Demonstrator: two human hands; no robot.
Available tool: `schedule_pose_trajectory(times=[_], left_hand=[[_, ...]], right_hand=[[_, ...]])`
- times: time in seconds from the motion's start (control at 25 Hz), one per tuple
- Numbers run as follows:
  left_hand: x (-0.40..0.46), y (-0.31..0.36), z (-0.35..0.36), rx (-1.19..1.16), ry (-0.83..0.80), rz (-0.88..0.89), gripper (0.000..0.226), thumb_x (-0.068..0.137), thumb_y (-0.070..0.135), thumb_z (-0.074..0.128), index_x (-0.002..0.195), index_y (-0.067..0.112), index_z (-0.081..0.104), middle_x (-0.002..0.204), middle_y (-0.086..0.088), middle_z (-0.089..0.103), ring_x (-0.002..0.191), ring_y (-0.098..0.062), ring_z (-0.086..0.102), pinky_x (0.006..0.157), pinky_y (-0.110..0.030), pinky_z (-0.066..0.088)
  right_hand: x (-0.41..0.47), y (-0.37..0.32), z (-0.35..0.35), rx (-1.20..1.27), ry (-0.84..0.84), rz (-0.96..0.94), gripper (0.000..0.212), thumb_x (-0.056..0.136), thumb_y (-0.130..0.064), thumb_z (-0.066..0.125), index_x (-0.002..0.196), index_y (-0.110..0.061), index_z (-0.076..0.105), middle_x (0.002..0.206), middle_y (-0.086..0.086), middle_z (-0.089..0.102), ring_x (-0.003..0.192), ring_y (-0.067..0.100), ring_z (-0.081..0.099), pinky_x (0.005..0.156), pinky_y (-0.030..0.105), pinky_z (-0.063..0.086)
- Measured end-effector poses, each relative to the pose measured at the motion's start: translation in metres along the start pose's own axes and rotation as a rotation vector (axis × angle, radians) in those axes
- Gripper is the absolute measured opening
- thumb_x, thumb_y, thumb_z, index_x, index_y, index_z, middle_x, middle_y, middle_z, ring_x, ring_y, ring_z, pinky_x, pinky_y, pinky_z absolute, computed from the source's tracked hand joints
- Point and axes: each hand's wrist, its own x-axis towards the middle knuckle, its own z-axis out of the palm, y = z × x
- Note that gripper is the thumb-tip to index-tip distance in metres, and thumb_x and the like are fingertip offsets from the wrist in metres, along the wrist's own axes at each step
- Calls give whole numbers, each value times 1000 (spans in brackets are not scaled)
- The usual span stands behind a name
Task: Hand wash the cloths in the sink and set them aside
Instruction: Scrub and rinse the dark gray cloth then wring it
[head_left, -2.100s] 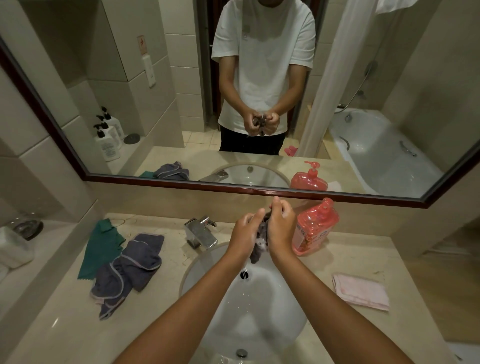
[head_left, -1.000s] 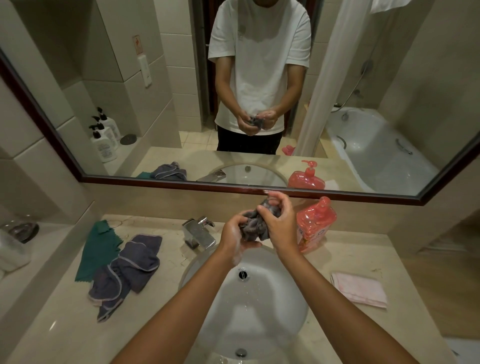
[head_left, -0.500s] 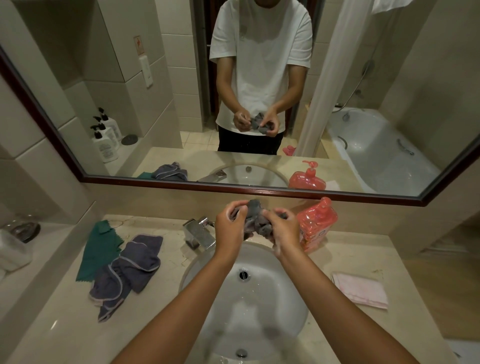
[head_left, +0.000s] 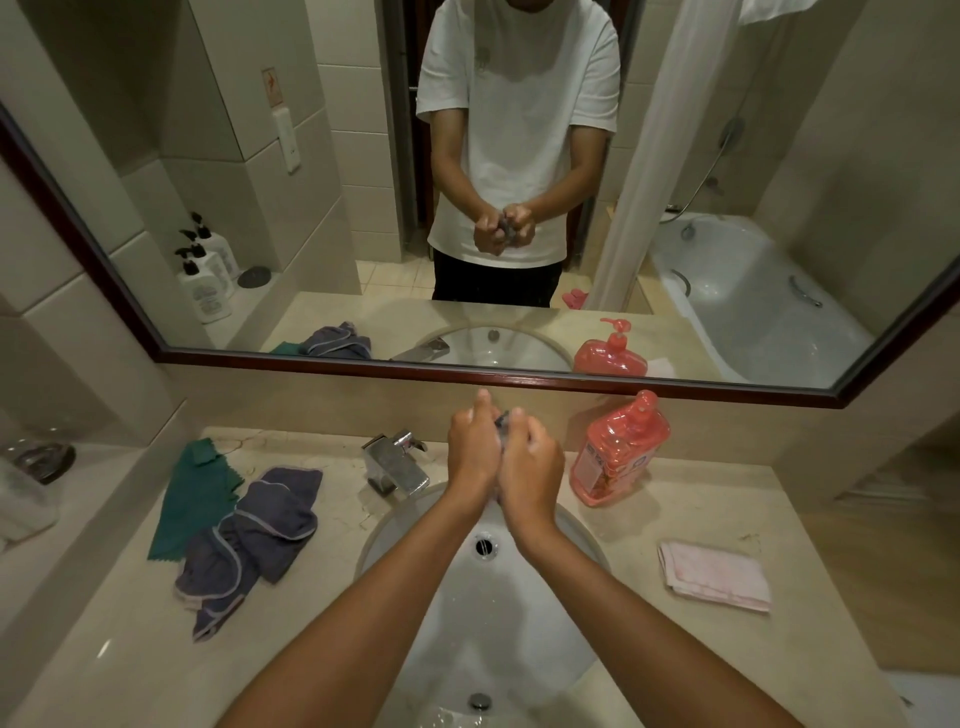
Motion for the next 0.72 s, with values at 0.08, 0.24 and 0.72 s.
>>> schedule_pose_trajectory(times=[0.08,0.24,0.72], left_hand=[[-11,-5,3,2,-62,15,53,107,37,37,57,20,43,48,7,46,44,-11,43,53,-29,36],[-12,-9,4,-14,-56,3,51,106,31,41,57,18,44,50,3,45,47,-16,42,54,-31,35],[6,-7,-3,12,0,30,49,106,27,42,60,13,45,51,-1,43,47,-14,37,53,-31,29]], right_hand=[[23,-7,-3,-28,46,74,53,106,-31,45,55,-19,48,53,-2,51,47,9,46,52,30,36],[35,-5,-1,8,16,159,57,106,-27,45,50,-18,43,45,-4,44,44,10,41,51,31,33],[22,5,13,33,-76,156,53,103,-29,48,51,-19,49,43,-6,50,45,12,47,51,28,37]])
